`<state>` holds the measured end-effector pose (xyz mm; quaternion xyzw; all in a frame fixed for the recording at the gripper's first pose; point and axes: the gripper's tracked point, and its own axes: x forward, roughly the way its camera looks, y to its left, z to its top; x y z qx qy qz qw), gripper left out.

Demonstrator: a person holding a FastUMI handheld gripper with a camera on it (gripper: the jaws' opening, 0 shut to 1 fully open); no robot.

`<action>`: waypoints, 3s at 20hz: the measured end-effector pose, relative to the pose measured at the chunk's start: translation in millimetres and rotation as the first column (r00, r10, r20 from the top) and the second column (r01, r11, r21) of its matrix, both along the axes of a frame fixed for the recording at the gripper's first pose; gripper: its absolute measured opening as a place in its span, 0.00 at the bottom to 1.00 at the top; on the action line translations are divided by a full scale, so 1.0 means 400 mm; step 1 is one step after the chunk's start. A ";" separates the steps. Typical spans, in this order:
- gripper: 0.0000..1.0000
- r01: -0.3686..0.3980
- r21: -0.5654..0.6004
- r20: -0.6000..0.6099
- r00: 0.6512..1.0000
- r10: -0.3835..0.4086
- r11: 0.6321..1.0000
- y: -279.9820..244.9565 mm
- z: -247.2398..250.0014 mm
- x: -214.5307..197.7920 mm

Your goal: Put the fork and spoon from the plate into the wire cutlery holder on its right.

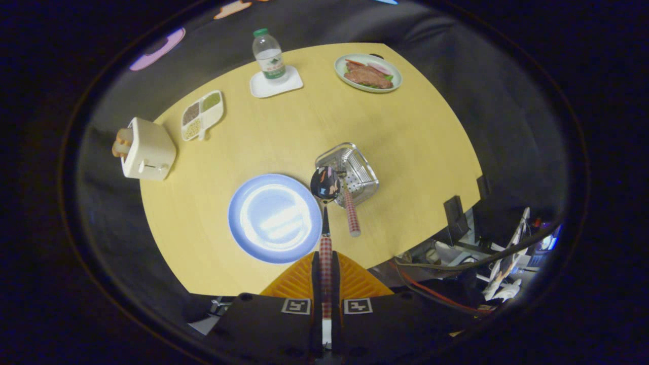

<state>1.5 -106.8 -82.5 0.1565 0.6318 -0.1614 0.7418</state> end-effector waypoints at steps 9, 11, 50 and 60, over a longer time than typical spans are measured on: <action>0.10 0.004 0.123 -0.189 0.982 0.019 0.992 -0.041 -0.099 0.069; 0.10 0.009 0.146 -0.200 0.980 0.021 0.989 -0.049 -0.125 0.100; 0.98 -0.059 -0.189 0.613 0.773 0.165 0.980 -0.055 0.092 0.111; 0.96 0.043 -0.217 0.960 0.193 0.205 0.975 -0.046 0.308 0.073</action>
